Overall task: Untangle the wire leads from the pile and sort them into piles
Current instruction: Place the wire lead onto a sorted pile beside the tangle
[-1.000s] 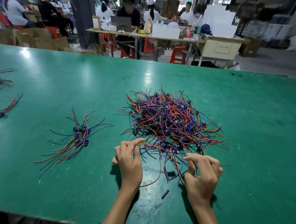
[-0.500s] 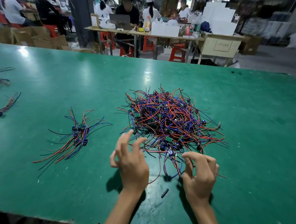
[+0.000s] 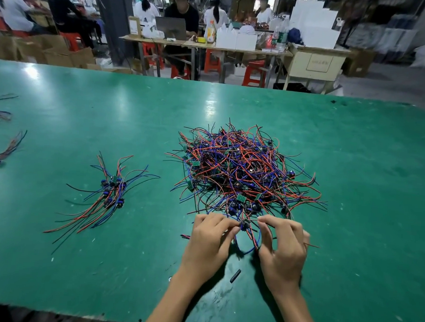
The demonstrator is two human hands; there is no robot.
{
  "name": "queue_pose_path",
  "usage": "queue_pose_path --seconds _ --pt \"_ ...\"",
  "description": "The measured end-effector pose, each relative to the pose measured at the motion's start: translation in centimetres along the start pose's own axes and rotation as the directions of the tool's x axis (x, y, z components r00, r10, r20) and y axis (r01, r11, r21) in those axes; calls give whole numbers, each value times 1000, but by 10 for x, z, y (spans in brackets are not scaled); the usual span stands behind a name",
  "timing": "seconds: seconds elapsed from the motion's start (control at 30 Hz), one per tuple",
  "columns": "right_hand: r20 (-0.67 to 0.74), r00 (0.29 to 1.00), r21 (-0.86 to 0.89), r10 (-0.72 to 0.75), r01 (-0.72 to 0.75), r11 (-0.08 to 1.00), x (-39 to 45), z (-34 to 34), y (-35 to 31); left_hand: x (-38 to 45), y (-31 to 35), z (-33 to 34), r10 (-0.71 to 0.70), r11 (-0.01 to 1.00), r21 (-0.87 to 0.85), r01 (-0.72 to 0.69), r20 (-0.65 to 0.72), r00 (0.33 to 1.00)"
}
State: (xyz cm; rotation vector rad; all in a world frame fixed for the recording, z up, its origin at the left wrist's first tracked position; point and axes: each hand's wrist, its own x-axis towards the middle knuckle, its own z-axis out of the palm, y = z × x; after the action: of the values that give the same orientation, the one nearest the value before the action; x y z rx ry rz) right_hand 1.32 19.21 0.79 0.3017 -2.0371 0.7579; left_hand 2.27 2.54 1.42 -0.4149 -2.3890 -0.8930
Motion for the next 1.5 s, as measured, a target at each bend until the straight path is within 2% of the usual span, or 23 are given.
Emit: queue_pose_path --seconds 0.1,0.27,0.5,0.97,1.3,1.4,1.5 --pt "13 1000 -18 -17 18 1000 0 0 -1 1 -1 -2 -90 995 -43 90 4 996" --pt "18 999 -18 -45 45 999 -1 2 -2 0 2 -3 -95 995 -11 94 -46 994" --pt "12 1000 -28 1 -1 1000 -1 2 -3 2 2 -1 17 984 179 -5 -68 998" --pt "88 996 -92 22 -14 996 -1 2 -8 0 0 -3 -7 991 128 32 -195 981" --pt "151 985 -82 84 -72 994 -1 1 -11 -1 -1 -1 -16 992 119 38 -176 984" --pt "147 982 -34 121 -117 993 1 -1 -14 1 -3 -4 -101 993 28 111 -237 966" --pt "141 973 21 182 -187 982 1 -3 -13 5 -19 -23 -214 976 -59 207 -390 896"
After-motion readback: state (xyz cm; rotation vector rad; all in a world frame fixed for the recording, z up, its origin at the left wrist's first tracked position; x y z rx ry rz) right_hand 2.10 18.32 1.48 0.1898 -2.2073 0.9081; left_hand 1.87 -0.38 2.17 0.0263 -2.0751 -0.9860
